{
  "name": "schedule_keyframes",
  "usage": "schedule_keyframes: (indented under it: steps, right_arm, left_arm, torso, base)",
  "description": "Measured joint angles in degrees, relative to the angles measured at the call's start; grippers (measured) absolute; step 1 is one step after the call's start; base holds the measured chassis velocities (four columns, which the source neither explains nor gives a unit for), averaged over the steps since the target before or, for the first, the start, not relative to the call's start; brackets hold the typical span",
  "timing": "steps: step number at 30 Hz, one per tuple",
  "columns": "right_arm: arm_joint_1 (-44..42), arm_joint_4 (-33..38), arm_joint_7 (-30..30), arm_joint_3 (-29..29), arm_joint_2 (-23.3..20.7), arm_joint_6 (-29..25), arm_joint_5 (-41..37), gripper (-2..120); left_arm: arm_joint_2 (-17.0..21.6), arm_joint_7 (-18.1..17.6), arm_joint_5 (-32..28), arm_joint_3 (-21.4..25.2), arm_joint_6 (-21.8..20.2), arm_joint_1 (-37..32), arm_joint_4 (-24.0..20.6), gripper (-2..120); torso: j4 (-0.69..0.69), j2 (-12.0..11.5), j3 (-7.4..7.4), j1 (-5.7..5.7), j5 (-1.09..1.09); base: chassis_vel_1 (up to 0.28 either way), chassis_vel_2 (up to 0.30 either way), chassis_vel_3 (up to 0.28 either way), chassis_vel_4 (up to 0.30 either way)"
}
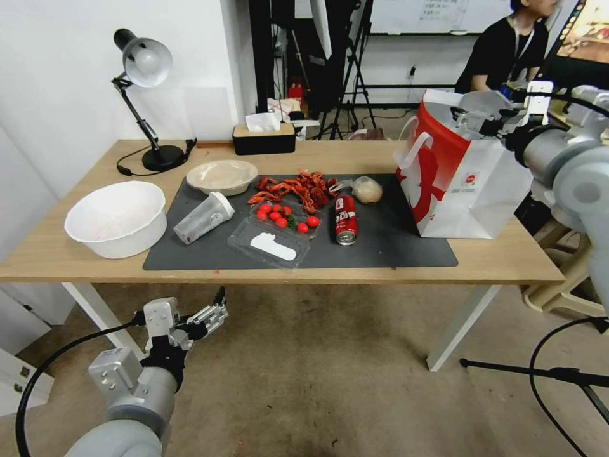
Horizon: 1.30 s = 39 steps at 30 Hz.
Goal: Pick up the trash from the table and place it into the takeout bag.
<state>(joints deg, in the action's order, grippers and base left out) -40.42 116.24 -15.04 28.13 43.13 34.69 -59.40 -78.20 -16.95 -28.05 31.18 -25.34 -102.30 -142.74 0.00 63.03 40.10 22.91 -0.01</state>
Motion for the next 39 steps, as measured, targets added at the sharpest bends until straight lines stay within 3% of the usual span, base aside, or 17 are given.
schedule_keyframes:
  steps: [4, 7, 12, 16, 23, 28, 39]
  right_arm:
    - [-4.3, 1.9, 1.8, 0.3, -0.1, -5.1, 4.2, 100]
    - [-12.1, 5.2, 3.4, 0.7, 0.0, -13.1, 11.2, 100]
    - [-17.1, 7.7, 3.6, 0.6, 0.7, -17.8, 15.2, 100]
    - [-24.1, 10.1, 1.7, -0.1, 3.7, -25.4, 20.5, 100]
    - [-34.2, 11.7, 1.5, 0.4, 7.9, -30.7, 25.1, 100]
    - [-43.7, 12.9, 2.4, 0.4, 12.0, -38.8, 30.2, 100]
    - [-53.6, 11.7, 4.6, 0.2, 16.9, -44.9, 34.3, 100]
  left_arm:
    - [0.0, 0.0, 0.0, 0.0, 0.1, 0.0, 0.0, 100]
    - [-0.1, -0.2, 0.0, -0.1, 0.4, 0.3, 0.5, 100]
    - [-0.1, -0.1, 0.0, -0.1, 0.7, 0.5, 0.7, 100]
    - [-0.3, 0.3, 0.1, -0.2, 1.5, 0.8, 1.2, 100]
    - [-0.1, 0.5, 0.2, 0.0, 2.2, 0.8, 1.5, 100]
    - [0.0, 1.1, 0.3, 0.1, 3.1, 0.9, 2.3, 100]
    - [0.0, 1.8, 0.5, 0.2, 4.2, 0.9, 3.0, 100]
  torso:
    - [0.00, 0.0, 0.00, 0.00, 0.01]
    - [-0.01, 0.0, 0.00, 0.00, 0.01]
    - [0.00, 0.0, 0.00, 0.00, 0.00]
    - [0.01, 0.0, 0.00, 0.01, 0.00]
    - [0.00, 0.0, 0.00, 0.00, 0.00]
    - [-0.01, 0.0, 0.00, 0.00, 0.00]
    - [0.01, 0.0, 0.00, 0.00, 0.00]
  base:
    - [0.000, 0.000, 0.000, 0.000]
    - [0.000, 0.000, 0.000, 0.000]
    - [0.000, 0.000, 0.000, 0.000]
    - [0.000, 0.000, 0.000, 0.000]
    - [0.000, 0.000, 0.000, 0.000]
    - [0.000, 0.000, 0.000, 0.000]
    - [0.000, 0.000, 0.000, 0.000]
